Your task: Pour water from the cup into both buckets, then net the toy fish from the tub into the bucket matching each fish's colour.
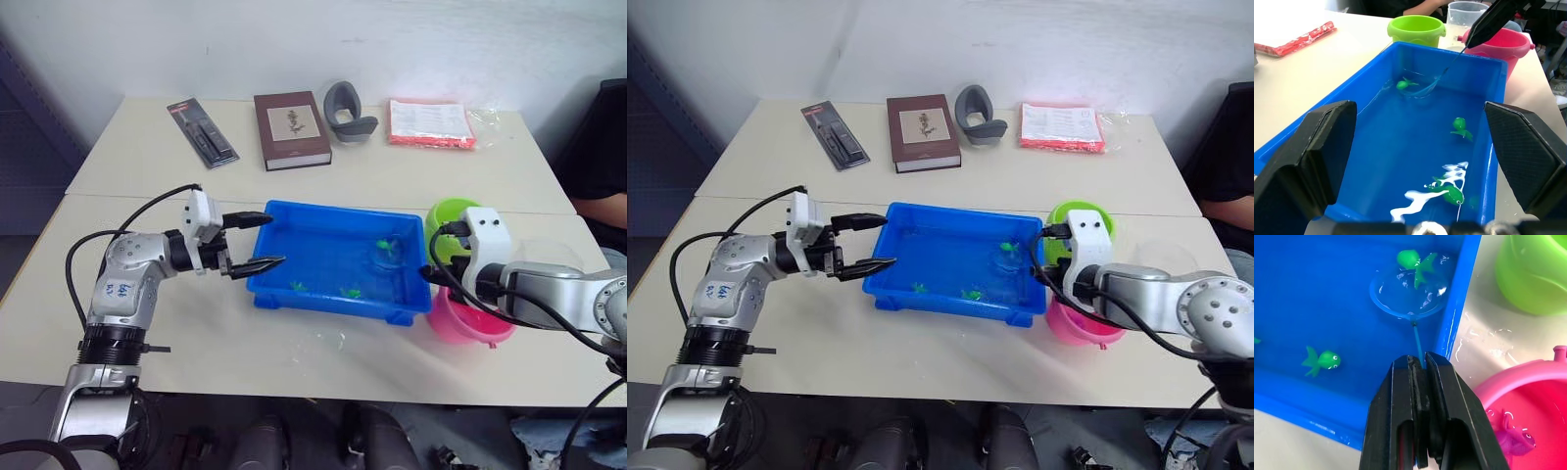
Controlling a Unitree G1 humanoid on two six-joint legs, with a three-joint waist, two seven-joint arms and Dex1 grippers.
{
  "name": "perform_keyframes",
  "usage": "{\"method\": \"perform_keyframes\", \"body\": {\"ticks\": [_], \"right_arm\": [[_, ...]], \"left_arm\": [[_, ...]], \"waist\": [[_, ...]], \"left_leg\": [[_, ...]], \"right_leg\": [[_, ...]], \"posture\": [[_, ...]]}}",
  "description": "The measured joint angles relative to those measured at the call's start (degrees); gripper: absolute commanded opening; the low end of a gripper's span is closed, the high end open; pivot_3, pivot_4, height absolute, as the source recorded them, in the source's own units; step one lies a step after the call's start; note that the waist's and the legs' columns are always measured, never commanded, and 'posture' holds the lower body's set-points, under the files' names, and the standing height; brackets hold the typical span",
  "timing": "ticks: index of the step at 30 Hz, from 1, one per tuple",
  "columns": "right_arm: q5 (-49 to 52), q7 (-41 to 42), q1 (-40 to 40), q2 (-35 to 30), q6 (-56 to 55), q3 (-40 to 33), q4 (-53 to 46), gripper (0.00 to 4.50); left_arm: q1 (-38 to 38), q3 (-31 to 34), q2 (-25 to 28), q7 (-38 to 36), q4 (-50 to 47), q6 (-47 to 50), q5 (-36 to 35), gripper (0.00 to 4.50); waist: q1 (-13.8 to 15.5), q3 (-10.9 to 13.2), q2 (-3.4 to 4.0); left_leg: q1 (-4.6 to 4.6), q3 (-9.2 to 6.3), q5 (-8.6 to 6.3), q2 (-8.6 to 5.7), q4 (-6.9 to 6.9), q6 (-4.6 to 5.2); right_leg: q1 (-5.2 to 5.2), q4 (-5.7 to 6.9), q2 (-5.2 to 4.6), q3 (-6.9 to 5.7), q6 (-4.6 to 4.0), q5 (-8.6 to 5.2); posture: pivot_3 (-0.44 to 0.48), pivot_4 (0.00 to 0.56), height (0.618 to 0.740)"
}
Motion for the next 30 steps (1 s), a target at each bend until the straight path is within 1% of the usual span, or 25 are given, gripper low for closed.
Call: {"method": "perform_keyframes", "body": {"ticks": [3, 7, 10, 13, 15, 17, 23, 28, 29, 30], "right_arm": [[-3.32, 0.23, 0.01, 1.06, -0.23, 0.01, -0.28, 0.00], [-10.59, 3.29, 0.91, 2.72, -0.99, -0.27, -2.80, 0.00], [-17.79, 8.60, 3.12, 2.90, -1.20, -0.62, -5.27, 0.00], [-26.69, 17.74, 6.97, 2.78, -2.75, -0.98, -9.55, 0.00], [-30.65, 23.24, 9.97, 2.40, -4.20, -1.99, -12.85, 0.00], [-34.00, 28.80, 15.17, 1.56, -6.01, -5.24, -17.63, 0.00], [-38.70, 37.35, 25.21, 1.27, -9.75, -14.63, -26.46, 0.00], [-41.56, 42.01, 31.54, 1.29, -10.90, -20.23, -30.14, 0.00], [-41.68, 42.56, 32.81, 1.43, -11.04, -21.82, -30.65, 0.00], [-42.16, 43.59, 35.16, 1.67, -11.21, -25.20, -31.50, 0.00]], "left_arm": [[-0.89, -0.49, -0.07, -1.63, 1.19, 0.06, -0.04, 4.46], [-4.41, -1.26, 0.71, -6.58, 5.68, -0.12, 0.06, 4.46], [-7.06, -1.83, 1.82, -9.66, 10.39, -1.41, 1.04, 4.46], [-9.49, -2.28, 2.39, -12.44, 14.49, -2.49, 1.96, 4.46], [-10.62, -2.53, 2.58, -13.86, 16.05, -3.14, 2.33, 4.46], [-11.39, -2.64, 2.71, -15.37, 17.29, -3.95, 2.49, 4.46], [-12.08, -2.56, 2.63, -17.48, 20.52, -5.80, 2.61, 4.46], [-13.42, -2.55, 1.07, -17.59, 22.73, -7.24, 2.84, 4.46], [-13.76, -2.50, 0.62, -17.53, 23.02, -7.27, 2.92, 4.46], [-14.32, -2.53, -0.24, -17.50, 23.23, -7.26, 2.95, 4.46]], "waist": [[0.00, 0.00, 0.00], [0.03, 0.00, 0.00], [-0.04, 0.00, 0.00], [0.00, 0.00, 0.00], [0.01, 0.00, 0.00], [0.14, 0.00, 0.00], [0.07, 0.00, -0.01], [0.20, 0.00, -0.04], [0.27, 0.00, -0.05], [0.41, 0.00, -0.05]], "left_leg": [[-0.01, -0.01, 0.00, 0.01, -0.01, 0.00], [-0.02, -0.02, 0.00, 0.00, -0.01, 0.00], [-0.05, -0.04, 0.00, -0.01, -0.03, 0.01], [-0.09, -0.03, -0.01, -0.02, -0.06, 0.03], [-0.15, -0.07, -0.01, -0.02, -0.06, 0.03], [-0.20, -0.10, -0.01, -0.03, -0.08, 0.03], [-0.14, -0.09, -0.01, -0.06, -0.06, 0.05], [-0.14, -0.12, -0.01, -0.07, -0.05, 0.05], [-0.15, -0.12, -0.01, -0.08, -0.05, 0.05], [-0.16, -0.14, -0.01, -0.12, -0.05, 0.07]], "right_leg": [[-0.01, 0.00, 0.01, -0.02, 0.00, 0.00], [-0.01, -0.01, 0.06, -0.06, 0.00, 0.00], [-0.02, -0.04, 0.07, -0.12, 0.00, 0.00], [-0.07, -0.06, 0.08, -0.18, 0.00, 0.00], [-0.10, -0.07, 0.10, -0.27, 0.00, 0.00], [-0.12, -0.12, 0.11, -0.37, 0.00, 0.00], [-0.08, -0.11, 0.15, -0.52, 0.06, 0.03], [-0.05, -0.13, 0.20, -0.52, 0.06, 0.03], [-0.06, -0.13, 0.19, -0.52, 0.07, 0.04], [-0.05, -0.13, 0.18, -0.51, 0.08, 0.04]], "posture": [[0.000, 0.150, 0.740], [0.000, 0.150, 0.740], [0.000, 0.150, 0.740], [0.000, 0.150, 0.740], [0.000, 0.150, 0.740], [0.000, 0.150, 0.740], [0.000, 0.150, 0.740], [0.000, 0.150, 0.740], [0.000, 0.150, 0.740], [0.000, 0.150, 0.740]]}}
